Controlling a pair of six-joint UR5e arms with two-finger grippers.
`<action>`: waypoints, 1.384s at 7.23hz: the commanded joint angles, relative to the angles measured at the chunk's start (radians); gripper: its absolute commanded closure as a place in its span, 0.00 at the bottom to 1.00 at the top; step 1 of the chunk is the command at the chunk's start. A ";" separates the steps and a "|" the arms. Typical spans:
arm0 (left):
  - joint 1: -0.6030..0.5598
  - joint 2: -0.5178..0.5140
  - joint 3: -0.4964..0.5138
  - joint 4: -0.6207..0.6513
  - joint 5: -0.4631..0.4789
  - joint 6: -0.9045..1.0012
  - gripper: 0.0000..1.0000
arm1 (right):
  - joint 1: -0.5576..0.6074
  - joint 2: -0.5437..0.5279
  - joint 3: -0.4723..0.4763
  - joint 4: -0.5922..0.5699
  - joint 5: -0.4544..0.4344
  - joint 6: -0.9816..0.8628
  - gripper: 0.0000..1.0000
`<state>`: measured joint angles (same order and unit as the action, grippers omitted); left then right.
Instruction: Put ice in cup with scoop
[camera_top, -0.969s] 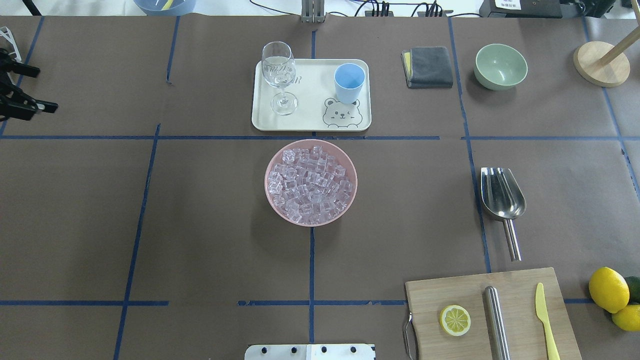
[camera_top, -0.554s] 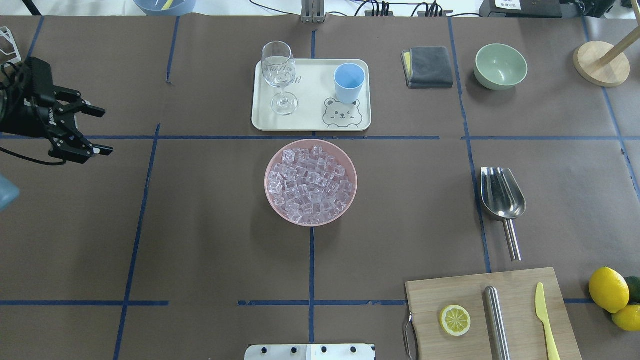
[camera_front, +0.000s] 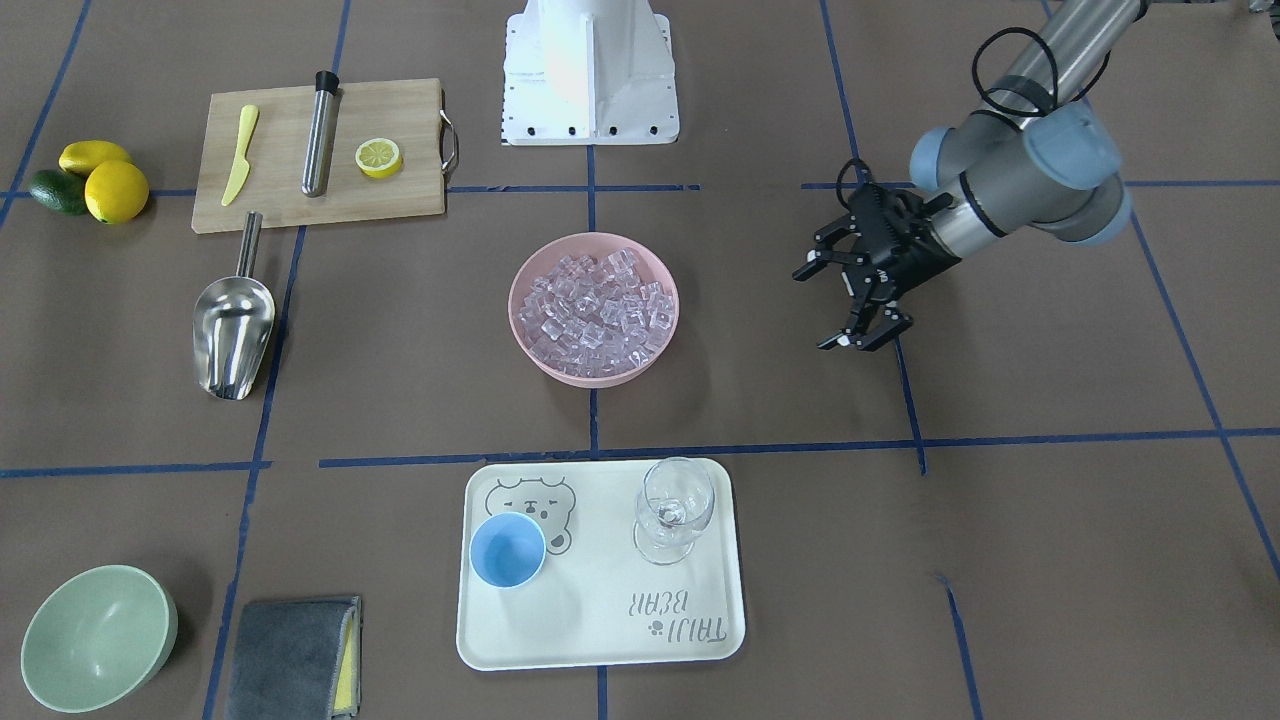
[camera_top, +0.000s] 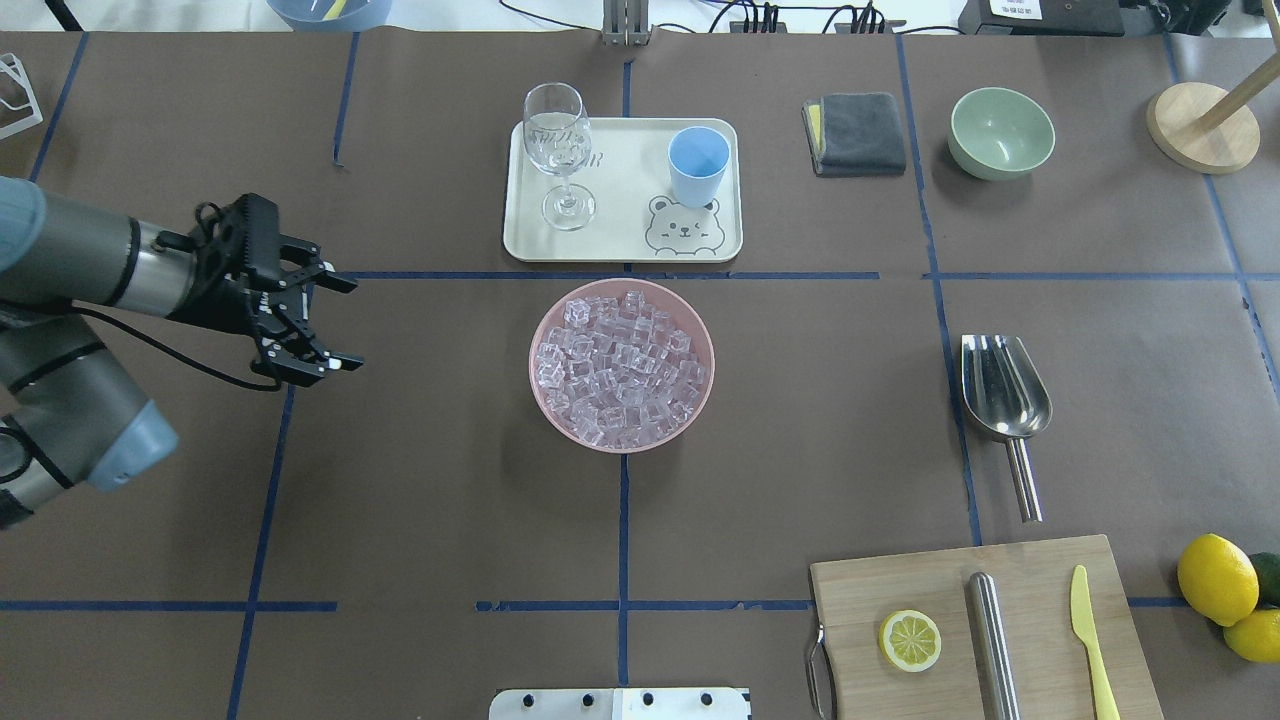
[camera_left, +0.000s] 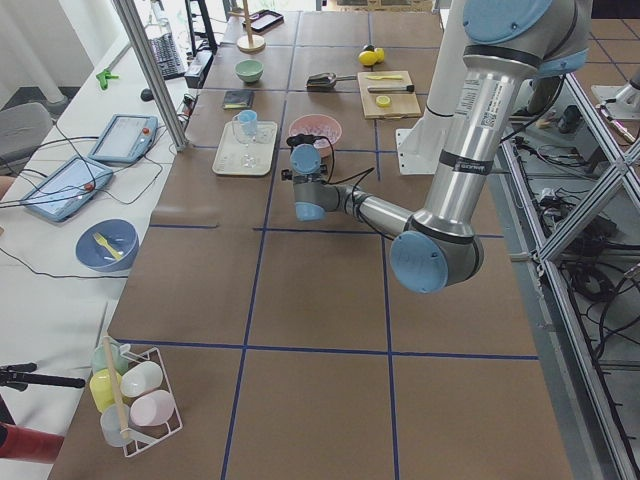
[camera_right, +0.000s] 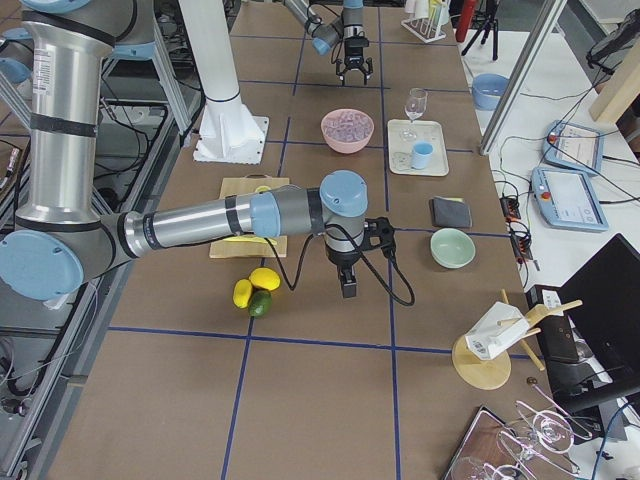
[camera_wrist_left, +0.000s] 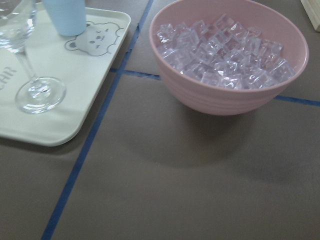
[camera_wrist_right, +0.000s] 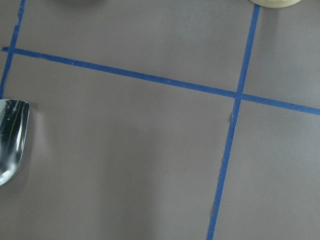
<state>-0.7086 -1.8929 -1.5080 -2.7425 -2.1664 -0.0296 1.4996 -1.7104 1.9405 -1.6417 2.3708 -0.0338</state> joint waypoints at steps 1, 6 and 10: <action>0.130 -0.073 0.110 -0.124 0.133 0.005 0.00 | -0.001 0.000 0.000 -0.001 -0.001 0.000 0.00; 0.163 -0.163 0.177 -0.140 0.166 -0.001 0.00 | -0.001 0.000 0.000 -0.001 0.001 0.000 0.00; 0.163 -0.178 0.183 -0.137 0.168 -0.007 0.00 | -0.012 0.000 0.005 0.002 0.033 0.035 0.00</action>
<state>-0.5461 -2.0691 -1.3264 -2.8806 -2.0000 -0.0359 1.4955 -1.7104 1.9418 -1.6423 2.3840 -0.0250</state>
